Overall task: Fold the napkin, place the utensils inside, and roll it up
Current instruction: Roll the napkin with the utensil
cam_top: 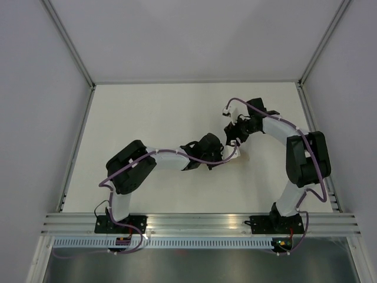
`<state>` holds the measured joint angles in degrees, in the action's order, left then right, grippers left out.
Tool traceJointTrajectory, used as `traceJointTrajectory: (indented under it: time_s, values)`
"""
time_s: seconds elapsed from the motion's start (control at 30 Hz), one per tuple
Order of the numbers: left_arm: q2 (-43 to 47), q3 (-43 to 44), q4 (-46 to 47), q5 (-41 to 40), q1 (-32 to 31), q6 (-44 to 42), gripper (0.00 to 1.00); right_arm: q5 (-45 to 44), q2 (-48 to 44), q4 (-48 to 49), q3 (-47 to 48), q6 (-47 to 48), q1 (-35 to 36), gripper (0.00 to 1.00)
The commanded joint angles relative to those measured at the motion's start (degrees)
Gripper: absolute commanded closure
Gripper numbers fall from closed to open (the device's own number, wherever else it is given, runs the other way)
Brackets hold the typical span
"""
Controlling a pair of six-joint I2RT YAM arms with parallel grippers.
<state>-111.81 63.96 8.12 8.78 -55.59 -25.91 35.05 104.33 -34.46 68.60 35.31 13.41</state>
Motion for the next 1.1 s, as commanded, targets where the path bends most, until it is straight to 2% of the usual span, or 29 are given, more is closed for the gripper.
traceJointTrajectory:
  time_s: [0.0,0.17,0.47,0.6,0.7,0.87,1.07]
  values:
    - [-1.3,-0.4,-10.7,12.8,0.3,7.1,0.88,-0.7,-7.4,15.0,-3.4,-7.5,-5.2,0.27]
    - [-2.4,2.1,-16.1,17.0,2.2,7.9,0.87,0.3,-13.7,18.5,-9.5,-5.9,-7.2,0.26]
    - [-8.0,12.0,-29.3,28.6,8.6,10.1,0.8,2.7,-33.4,25.4,-28.1,3.7,-7.3,0.24]
    - [-11.3,15.9,-33.3,32.1,10.5,10.5,0.77,1.4,-39.1,24.3,-34.3,9.5,-4.4,0.24]
    - [-13.8,19.1,-35.9,33.6,11.0,10.5,0.75,-3.7,-42.1,27.4,-39.0,11.0,2.8,0.24]
    - [-17.8,21.8,-37.8,35.4,11.6,10.9,0.74,-13.6,-42.4,33.9,-44.2,11.6,10.6,0.24]
    - [-20.3,23.9,-39.0,36.7,12.1,11.4,0.72,-15.8,-37.6,38.4,-45.1,13.6,13.7,0.23]
